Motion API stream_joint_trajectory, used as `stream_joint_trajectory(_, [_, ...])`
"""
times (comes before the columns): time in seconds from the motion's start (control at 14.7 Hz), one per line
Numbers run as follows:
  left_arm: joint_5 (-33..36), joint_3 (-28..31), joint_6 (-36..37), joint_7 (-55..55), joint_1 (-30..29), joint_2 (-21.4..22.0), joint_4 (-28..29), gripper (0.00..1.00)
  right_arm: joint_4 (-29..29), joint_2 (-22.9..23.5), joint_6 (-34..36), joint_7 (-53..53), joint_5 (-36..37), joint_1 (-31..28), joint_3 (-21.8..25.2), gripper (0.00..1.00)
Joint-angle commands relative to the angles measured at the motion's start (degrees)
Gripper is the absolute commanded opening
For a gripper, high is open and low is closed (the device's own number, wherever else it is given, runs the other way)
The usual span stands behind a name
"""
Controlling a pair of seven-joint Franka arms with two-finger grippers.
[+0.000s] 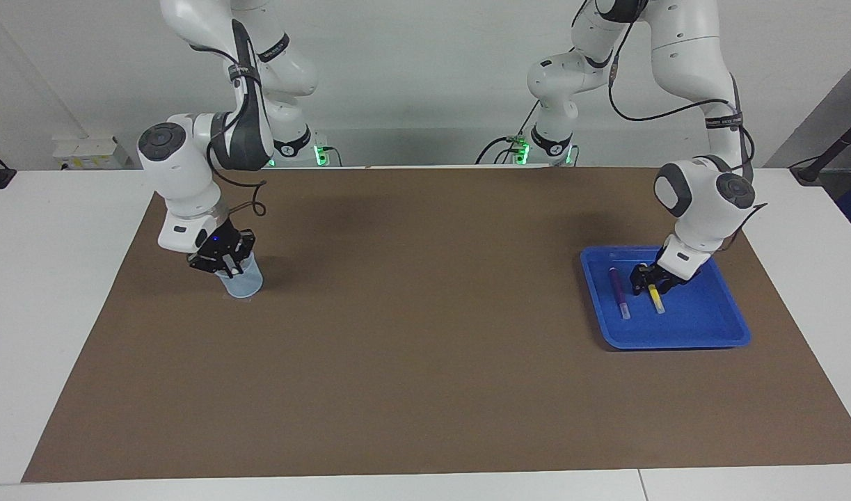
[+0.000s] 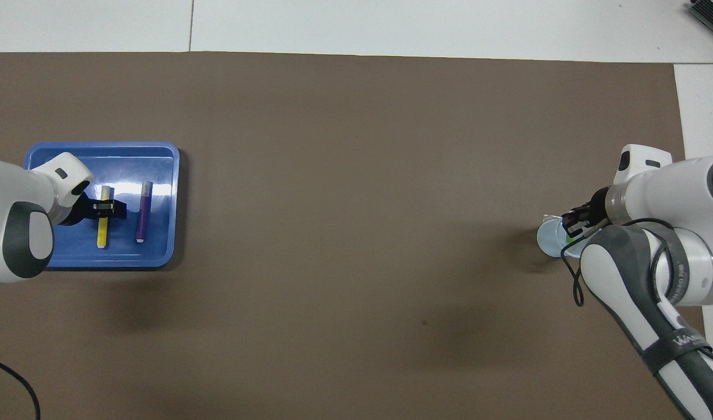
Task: Right arm passes pens to left for tray arrangement
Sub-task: 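Lay the yellow pen in the blue tray and open the left gripper, then lift the green pen from the white cup with the right gripper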
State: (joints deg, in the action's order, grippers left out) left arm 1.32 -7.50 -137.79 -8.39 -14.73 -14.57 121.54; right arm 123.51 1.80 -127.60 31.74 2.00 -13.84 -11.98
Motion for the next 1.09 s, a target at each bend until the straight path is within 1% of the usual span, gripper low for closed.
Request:
stream_joint_trajectory(0.0, [1.23, -0.59, 3.55, 1.1, -0.56, -0.2, -1.82, 0.69, -6.33, 0.57, 7.25, -1.15, 0.29, -1.28, -0.59, 0.0])
stream_joint_trajectory(0.14, [0.79, -0.68, 9.26, 1.19, -0.47, 0.85, -4.54, 0.69, -11.08, -0.04, 12.96, -1.33, 0.29, -1.19, -0.68, 0.0])
stream_joint_trajectory(0.27, [0.7, -0.76, 14.37, 1.19, -0.39, 2.78, -6.4, 0.69, -16.26, -0.3, 18.07, -1.5, -1.11, -0.93, -0.68, 0.0])
stream_joint_trajectory(0.34, [0.61, -0.77, 16.57, 1.19, -0.12, 3.75, -7.27, 0.69, -17.77, -0.83, 18.87, -2.2, -1.82, -0.58, -0.68, 0.0])
stream_joint_trajectory(0.48, [0.44, -0.85, 21.31, 2.84, 0.23, 5.51, -9.38, 0.74, -19.27, -2.06, 18.88, -6.22, -2.52, 0.39, -1.2, 0.0])
stream_joint_trajectory(0.61, [-3.5, -1.12, 26.05, 7.84, 0.67, 7.26, -12.02, 0.75, -20.94, -2.5, 18.88, -14.91, -6.81, 2.23, -2.17, 0.0])
stream_joint_trajectory(0.75, [-8.68, -1.38, 31.41, 16.69, 1.37, 8.5, -15.79, 0.76, -22.0, -1.98, 17.92, -22.65, -10.94, 4.6, -2.26, 0.0])
stream_joint_trajectory(0.82, [-10.62, -1.47, 33.62, 22.4, 2.24, 8.76, -17.98, 0.79, -22.0, -1.89, 17.3, -26.86, -13.66, 5.22, -2.26, 0.0])
stream_joint_trajectory(0.89, [-12.64, -1.47, 34.77, 29.07, 3.21, 9.03, -19.31, 0.8, -22.0, -1.89, 16.17, -30.73, -16.47, 6.1, -2.26, 0.0])
stream_joint_trajectory(1.02, [-16.86, -1.47, 34.26, 44.17, 5.23, 10.78, -19.68, 0.82, -21.82, -1.8, 13.45, -39.43, -21.84, 7.85, -2.26, 0.0])
